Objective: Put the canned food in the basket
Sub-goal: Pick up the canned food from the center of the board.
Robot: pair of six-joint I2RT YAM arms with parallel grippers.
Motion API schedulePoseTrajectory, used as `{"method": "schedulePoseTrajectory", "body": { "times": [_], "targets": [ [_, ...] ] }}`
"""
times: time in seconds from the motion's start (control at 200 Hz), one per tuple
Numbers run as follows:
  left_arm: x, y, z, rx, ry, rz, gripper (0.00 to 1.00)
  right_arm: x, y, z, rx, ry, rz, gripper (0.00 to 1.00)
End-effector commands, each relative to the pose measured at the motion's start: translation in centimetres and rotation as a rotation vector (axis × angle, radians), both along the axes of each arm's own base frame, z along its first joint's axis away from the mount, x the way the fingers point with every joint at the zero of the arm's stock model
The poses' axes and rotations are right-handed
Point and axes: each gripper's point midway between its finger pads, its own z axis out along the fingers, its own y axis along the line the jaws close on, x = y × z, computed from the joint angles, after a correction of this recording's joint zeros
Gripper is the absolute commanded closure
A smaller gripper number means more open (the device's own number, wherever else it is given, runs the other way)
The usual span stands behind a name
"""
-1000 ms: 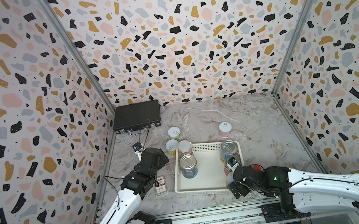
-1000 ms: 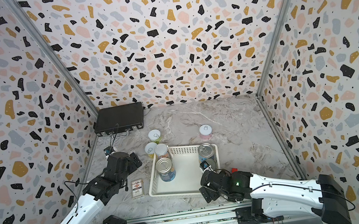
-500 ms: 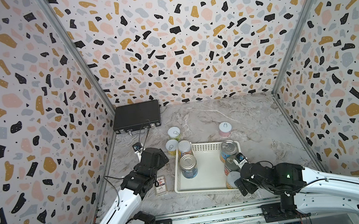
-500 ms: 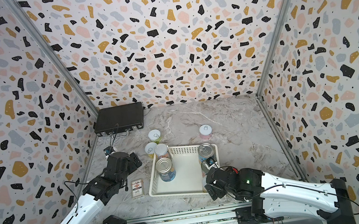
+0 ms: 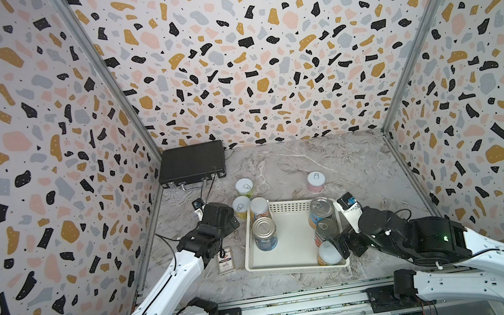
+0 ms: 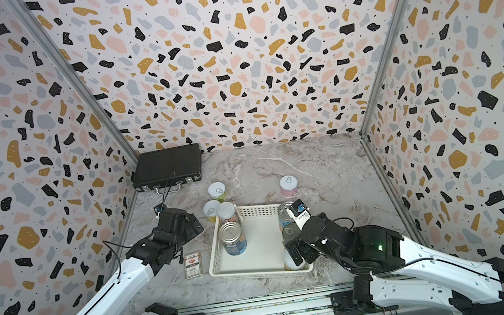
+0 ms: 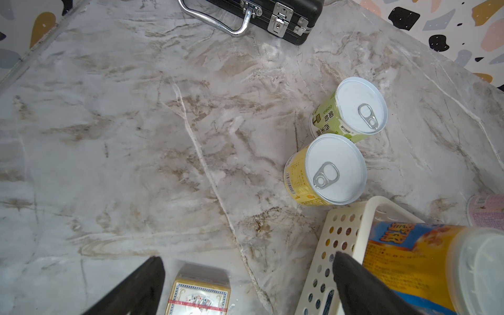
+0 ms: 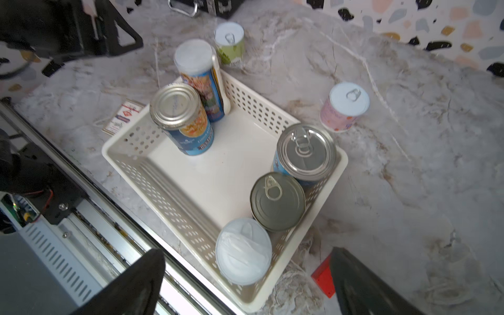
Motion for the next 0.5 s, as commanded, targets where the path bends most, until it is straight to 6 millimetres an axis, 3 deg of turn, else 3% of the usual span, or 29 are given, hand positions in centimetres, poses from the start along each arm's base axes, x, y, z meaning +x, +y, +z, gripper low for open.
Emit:
{"method": "schedulePoseTrajectory", "body": {
  "times": [0.0, 0.1, 0.22, 0.305, 0.496],
  "targets": [
    [2.0, -0.6, 2.7, -0.078, -0.044, 0.026, 0.00, 1.8, 1.0, 4.4, 0.028, -0.130, -0.013, 0.00],
    [4.0, -2.1, 4.2, -0.136, -0.056, 0.007, 0.00, 2.9, 2.8, 6.4, 0.057, -0.142, -0.015, 0.00],
    [6.8, -4.1, 4.6, -0.151, -0.001, -0.033, 0.00, 3.4, 4.9, 7.0, 0.073, -0.114, 0.012, 0.00],
    [9.0, -6.1, 3.4, -0.149, 0.085, -0.106, 0.00, 3.5, 5.5, 6.3, 0.053, -0.107, 0.028, 0.00],
    [12.5, -7.2, -0.2, -0.070, 0.244, -0.115, 0.00, 3.2, 4.4, 4.3, 0.054, -0.113, 0.023, 0.00]
  ]
}}
